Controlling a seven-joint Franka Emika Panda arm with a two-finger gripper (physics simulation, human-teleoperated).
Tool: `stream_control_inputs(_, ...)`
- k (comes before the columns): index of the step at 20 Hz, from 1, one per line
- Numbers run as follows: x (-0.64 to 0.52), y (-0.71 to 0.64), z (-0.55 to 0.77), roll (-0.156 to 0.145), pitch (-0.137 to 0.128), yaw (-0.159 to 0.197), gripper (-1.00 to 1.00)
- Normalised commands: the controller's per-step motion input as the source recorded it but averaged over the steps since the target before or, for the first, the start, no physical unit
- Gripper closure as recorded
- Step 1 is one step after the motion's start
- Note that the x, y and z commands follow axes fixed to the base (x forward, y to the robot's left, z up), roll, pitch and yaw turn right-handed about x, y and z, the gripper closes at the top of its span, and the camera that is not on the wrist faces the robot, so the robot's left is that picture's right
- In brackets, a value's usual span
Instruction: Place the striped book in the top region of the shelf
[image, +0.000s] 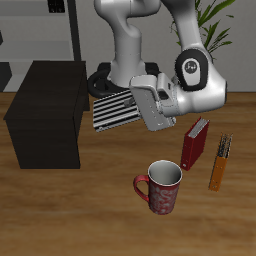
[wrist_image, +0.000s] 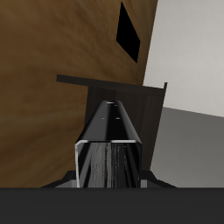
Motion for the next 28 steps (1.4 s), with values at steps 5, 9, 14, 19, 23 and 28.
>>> stream_control_inputs(5,-0.02,-0.19,0.07,-0.033,0.005,-0.030,1.00)
stream_control_inputs(9,0.03,-0.24,0.06,-0.043,0.002,-0.023,1.00)
stream_control_inputs(14,-0.01,-0.22,0.00,-0.035,0.020,-0.010,1.00)
stream_control_inputs(19,-0.07,-0.48,0.14,-0.062,-0.012,-0.020,1.00)
stream_control_inputs(23,-0.01,-0.27,-0.10,-0.024,0.021,-0.006,1.00)
stream_control_inputs(28,0.03,-0.06,-0.13,0.002,0.024,0.001,1.00)
